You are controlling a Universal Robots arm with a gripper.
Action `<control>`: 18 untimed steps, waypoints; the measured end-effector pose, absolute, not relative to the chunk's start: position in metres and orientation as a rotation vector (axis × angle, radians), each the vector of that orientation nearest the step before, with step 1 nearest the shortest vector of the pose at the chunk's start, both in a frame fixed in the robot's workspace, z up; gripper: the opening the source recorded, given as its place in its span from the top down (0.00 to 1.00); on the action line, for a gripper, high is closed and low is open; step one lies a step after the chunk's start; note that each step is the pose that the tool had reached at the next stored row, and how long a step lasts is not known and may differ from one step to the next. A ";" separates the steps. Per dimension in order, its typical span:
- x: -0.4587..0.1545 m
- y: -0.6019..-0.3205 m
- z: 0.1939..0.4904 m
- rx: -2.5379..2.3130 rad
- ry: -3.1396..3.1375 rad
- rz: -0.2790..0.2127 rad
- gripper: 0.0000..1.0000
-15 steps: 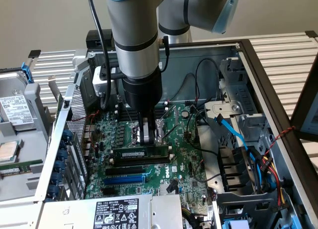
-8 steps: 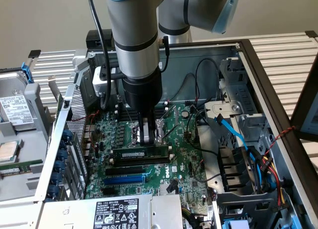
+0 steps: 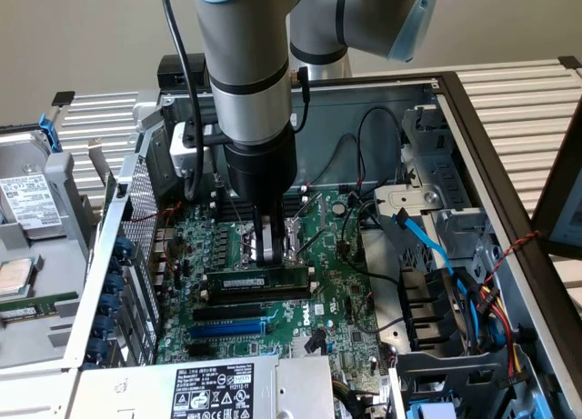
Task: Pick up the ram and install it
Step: 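Insert the ram into the slot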
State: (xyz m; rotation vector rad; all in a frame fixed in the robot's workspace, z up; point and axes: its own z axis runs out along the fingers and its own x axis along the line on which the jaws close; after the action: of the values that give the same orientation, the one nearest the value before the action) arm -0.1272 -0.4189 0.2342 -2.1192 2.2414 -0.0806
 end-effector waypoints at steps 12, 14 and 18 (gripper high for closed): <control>-0.127 -0.418 0.233 -2.122 2.243 -0.087 0.88; -0.127 -0.418 0.233 -2.123 2.243 -0.087 0.88; -0.127 -0.418 0.233 -2.124 2.243 -0.087 0.88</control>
State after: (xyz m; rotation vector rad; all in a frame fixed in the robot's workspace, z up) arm -0.1273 -0.4176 0.2328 -2.1235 2.2427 -0.0868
